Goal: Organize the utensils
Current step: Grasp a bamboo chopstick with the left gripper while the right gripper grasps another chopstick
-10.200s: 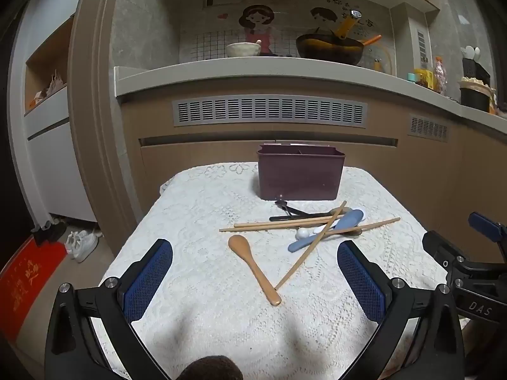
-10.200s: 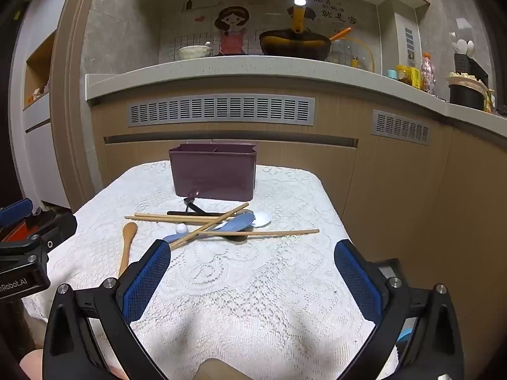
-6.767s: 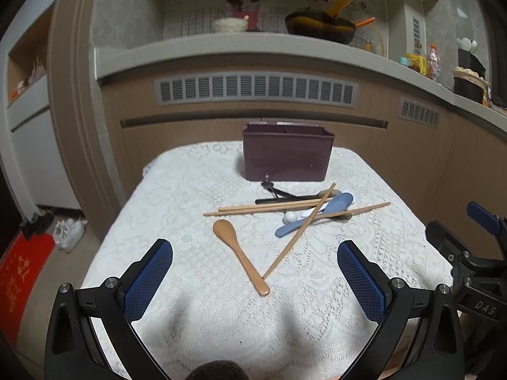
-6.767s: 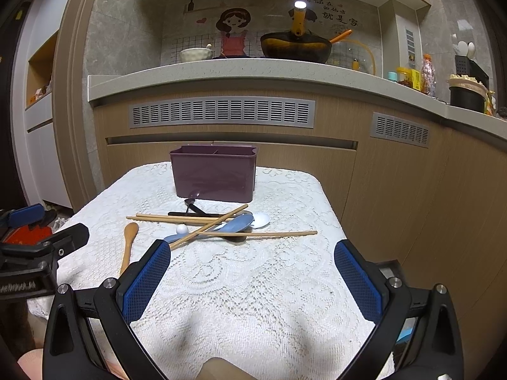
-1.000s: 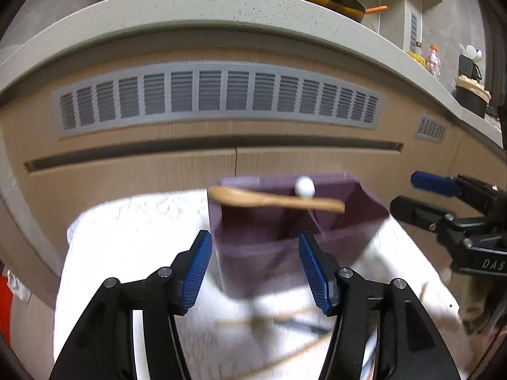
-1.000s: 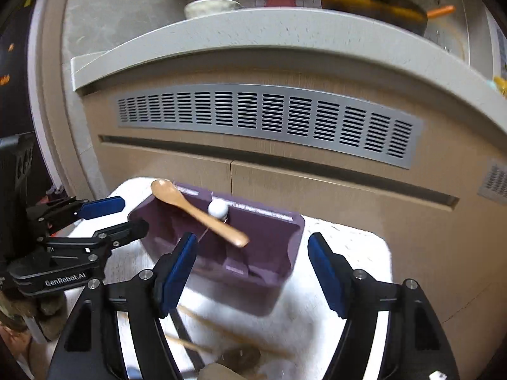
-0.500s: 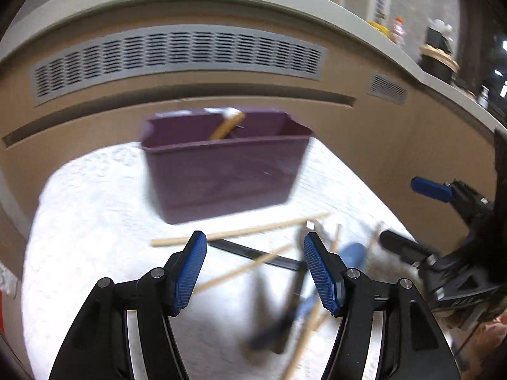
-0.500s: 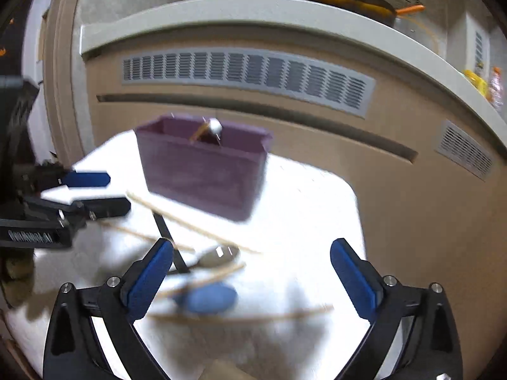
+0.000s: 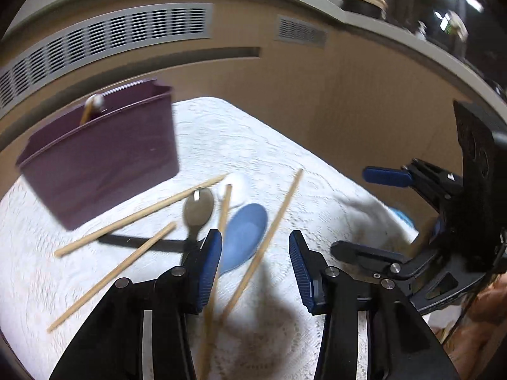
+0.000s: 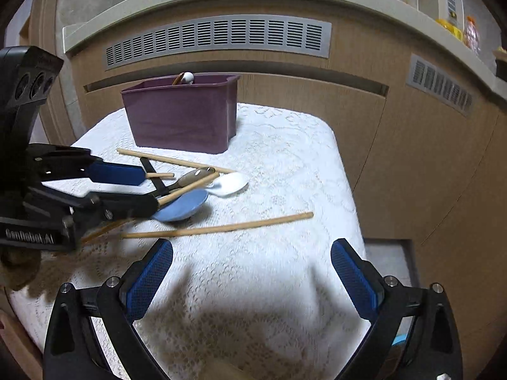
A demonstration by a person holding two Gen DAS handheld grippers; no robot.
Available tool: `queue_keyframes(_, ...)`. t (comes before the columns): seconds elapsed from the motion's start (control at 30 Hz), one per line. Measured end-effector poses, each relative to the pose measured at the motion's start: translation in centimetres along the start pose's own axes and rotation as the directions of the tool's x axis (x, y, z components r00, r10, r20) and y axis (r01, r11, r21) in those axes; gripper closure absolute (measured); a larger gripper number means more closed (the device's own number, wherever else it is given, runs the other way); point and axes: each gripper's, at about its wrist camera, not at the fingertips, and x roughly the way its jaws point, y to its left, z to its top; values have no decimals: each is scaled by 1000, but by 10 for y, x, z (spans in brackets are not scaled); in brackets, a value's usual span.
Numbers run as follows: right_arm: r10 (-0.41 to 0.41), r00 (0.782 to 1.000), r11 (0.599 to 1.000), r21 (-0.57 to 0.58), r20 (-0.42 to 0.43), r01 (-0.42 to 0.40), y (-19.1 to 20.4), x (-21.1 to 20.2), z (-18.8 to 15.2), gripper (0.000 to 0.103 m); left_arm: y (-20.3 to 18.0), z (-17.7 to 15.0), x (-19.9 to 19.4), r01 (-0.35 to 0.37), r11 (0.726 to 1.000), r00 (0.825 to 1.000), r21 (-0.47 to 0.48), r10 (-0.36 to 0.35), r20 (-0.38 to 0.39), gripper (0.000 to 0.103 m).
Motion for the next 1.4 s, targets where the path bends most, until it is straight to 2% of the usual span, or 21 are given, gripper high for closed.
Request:
queue_keyframes(0.1, 6, 1000, 1000, 15, -8, -6, 0, 1, -5, 4, 6, 3, 7, -54, 998, 998, -19, 54, -22, 57)
queue_keyframes(0.2, 46, 999, 998, 37, -11, -46, 0, 0, -5, 5, 33, 6, 13, -76, 985, 996, -153, 69, -52, 57)
queue_keyframes(0.3, 85, 996, 995, 56, -11, -84, 3, 2, 3, 7, 59, 7, 15, -115, 955, 992, -272, 98, -76, 57)
queue_keyframes(0.37, 117, 993, 991, 62, -8, -117, 9, 4, 11, 16, 74, 5, 9, -168, 925, 985, -340, 150, -79, 57)
queue_keyframes(0.4, 134, 991, 989, 69, -10, -133, 12, 7, 15, 24, 80, 3, 5, -202, 912, 979, -357, 185, -81, 57)
queue_keyframes(0.43, 157, 987, 984, 89, -19, -154, 15, 11, 21, 35, 84, 0, 0, -241, 898, 970, -369, 227, -81, 55)
queue_keyframes(0.47, 177, 984, 979, 103, -28, -174, 17, 15, 25, 39, 88, -4, -6, -285, 881, 958, -378, 275, -82, 53)
queue_keyframes(0.5, 204, 978, 973, 115, -40, -198, 20, 20, 29, 49, 91, -10, -13, -325, 864, 944, -385, 318, -85, 48)
queue_keyframes(0.53, 225, 973, 969, 120, -52, -218, 24, 24, 33, 64, 94, -16, -20, -351, 851, 934, -391, 346, -86, 44)
queue_keyframes(0.6, 246, 966, 964, 123, -77, -236, 32, 34, 39, 80, 96, -27, -29, -362, 844, 929, -395, 361, -80, 40)
queue_keyframes(0.7, 256, 960, 960, 148, -111, -239, 42, 48, 47, 81, 97, -42, -44, -384, 844, 919, -374, 389, -64, 35)
queue_keyframes(0.8, 208, 963, 970, 163, -173, -180, 49, 66, 51, 81, 101, -53, -59, -414, 835, 902, -362, 429, -43, 32)
queue_keyframes(0.87, 187, 960, 972, 182, -207, -150, 51, 76, 52, 81, 105, -59, -65, -413, 837, 901, -360, 432, -31, 32)
queue_keyframes(0.97, 164, 962, 973, 196, -218, -122, 51, 86, 54, 81, 109, -64, -67, -383, 858, 916, -343, 402, -18, 32)
queue_keyframes(1.0, 155, 964, 975, 190, -215, -115, 52, 88, 54, 81, 110, -63, -64, -362, 869, 925, -336, 379, -18, 32)
queue_keyframes(1.07, 150, 964, 977, 180, -219, -111, 53, 94, 56, 81, 108, -64, -57, -268, 911, 961, -313, 275, -23, 32)
queue_keyframes(1.1, 155, 962, 977, 181, -223, -115, 53, 97, 56, 82, 107, -63, -55, -234, 924, 971, -302, 239, -19, 32)
queue_keyframes(1.13, 159, 963, 977, 177, -220, -121, 54, 100, 56, 88, 105, -62, -52, -206, 935, 978, -288, 210, -16, 32)
queue_keyframes(1.23, 176, 959, 978, 152, -223, -144, 55, 100, 57, 97, 100, -54, -43, -185, 957, 983, -224, 184, -26, 32)
queue_keyframes(1.4, 200, 962, 974, 141, -187, -175, 49, 78, 56, 97, 108, -32, -21, -182, 971, 982, -153, 172, -76, 32)
